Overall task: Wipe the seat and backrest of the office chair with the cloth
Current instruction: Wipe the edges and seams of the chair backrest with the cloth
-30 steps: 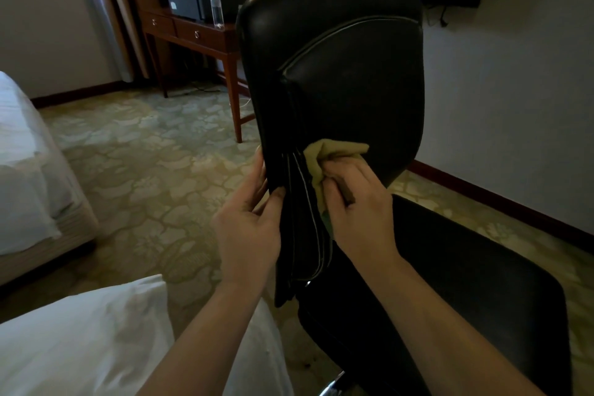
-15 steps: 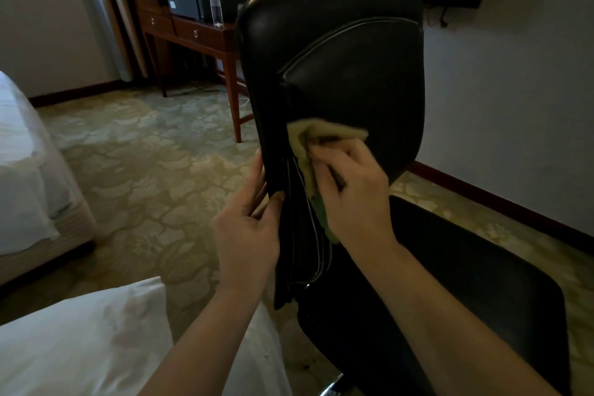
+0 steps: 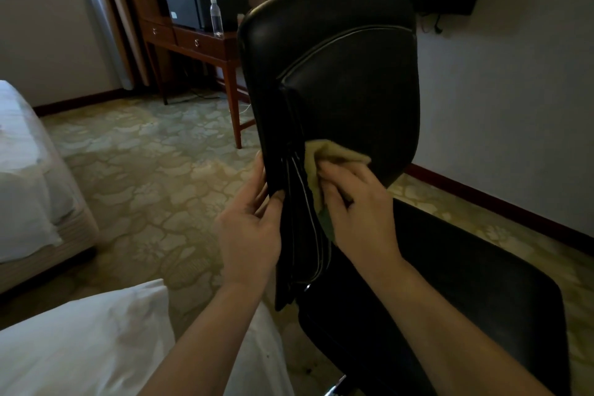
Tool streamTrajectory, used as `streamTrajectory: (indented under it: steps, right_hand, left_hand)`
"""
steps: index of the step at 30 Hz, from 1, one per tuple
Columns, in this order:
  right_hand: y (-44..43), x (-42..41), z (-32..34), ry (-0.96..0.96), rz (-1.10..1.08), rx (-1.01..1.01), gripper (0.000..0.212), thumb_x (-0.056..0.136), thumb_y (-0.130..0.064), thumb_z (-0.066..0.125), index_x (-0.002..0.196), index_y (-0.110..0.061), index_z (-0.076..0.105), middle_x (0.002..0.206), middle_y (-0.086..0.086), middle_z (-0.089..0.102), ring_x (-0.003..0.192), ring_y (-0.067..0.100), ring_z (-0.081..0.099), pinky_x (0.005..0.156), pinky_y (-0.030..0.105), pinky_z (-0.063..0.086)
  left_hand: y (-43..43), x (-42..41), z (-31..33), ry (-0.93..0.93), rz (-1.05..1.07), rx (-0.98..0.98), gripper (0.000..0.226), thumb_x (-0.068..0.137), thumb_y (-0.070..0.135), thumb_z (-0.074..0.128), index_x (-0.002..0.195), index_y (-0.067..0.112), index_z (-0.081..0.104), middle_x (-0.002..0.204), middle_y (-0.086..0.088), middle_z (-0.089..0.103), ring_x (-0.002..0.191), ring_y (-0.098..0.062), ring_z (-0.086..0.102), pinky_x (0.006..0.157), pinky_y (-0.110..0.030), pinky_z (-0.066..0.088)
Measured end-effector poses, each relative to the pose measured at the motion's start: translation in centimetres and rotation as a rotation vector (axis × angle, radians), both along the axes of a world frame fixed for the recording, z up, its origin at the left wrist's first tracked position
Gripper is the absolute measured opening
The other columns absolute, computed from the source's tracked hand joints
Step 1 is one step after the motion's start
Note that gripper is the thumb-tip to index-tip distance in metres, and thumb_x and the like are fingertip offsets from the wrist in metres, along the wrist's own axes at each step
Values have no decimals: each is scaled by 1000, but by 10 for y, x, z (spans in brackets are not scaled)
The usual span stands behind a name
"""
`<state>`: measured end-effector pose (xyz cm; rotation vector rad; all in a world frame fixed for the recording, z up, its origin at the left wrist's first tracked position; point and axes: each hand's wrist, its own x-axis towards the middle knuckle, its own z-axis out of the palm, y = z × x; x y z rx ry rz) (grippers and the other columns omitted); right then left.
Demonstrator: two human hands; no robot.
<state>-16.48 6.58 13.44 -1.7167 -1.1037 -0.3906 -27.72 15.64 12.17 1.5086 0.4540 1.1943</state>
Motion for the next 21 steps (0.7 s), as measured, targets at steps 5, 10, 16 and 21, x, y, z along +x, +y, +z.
streamTrajectory:
  steps: [5, 10, 16, 21]
  right_hand:
    - [16, -6, 28, -44, 92, 87, 26, 97, -6, 60, 121, -12, 69, 122, -1, 64, 114, 10, 61, 100, 22, 49]
    - [8, -3, -4, -16, 59, 84, 22, 97, -5, 61, 113, -13, 72, 117, -7, 60, 109, 3, 60, 96, 18, 49]
    - [-2, 3, -24, 163, -6, 79, 22, 96, -3, 61, 109, -15, 74, 111, -5, 65, 102, 2, 64, 90, 16, 51]
    - [11, 3, 14, 111, 3, 104, 29, 97, -5, 60, 120, -19, 70, 121, -5, 63, 111, 2, 61, 99, 21, 50]
  left_hand:
    - [-2, -2, 0, 9, 9, 1, 61, 98, -3, 61, 140, 40, 50, 134, 12, 65, 123, 0, 61, 98, -27, 55]
    - [2, 0, -2, 7, 11, -1, 60, 98, -3, 60, 139, 40, 52, 130, 22, 66, 121, 0, 63, 96, -24, 56]
    - [0, 1, -2, -17, 9, -1, 58, 97, -3, 62, 141, 35, 53, 127, 25, 67, 121, -3, 64, 95, -21, 55]
    - [-1, 2, -2, -17, 25, 3, 60, 96, -3, 62, 137, 40, 53, 123, 27, 68, 118, -1, 65, 92, -18, 55]
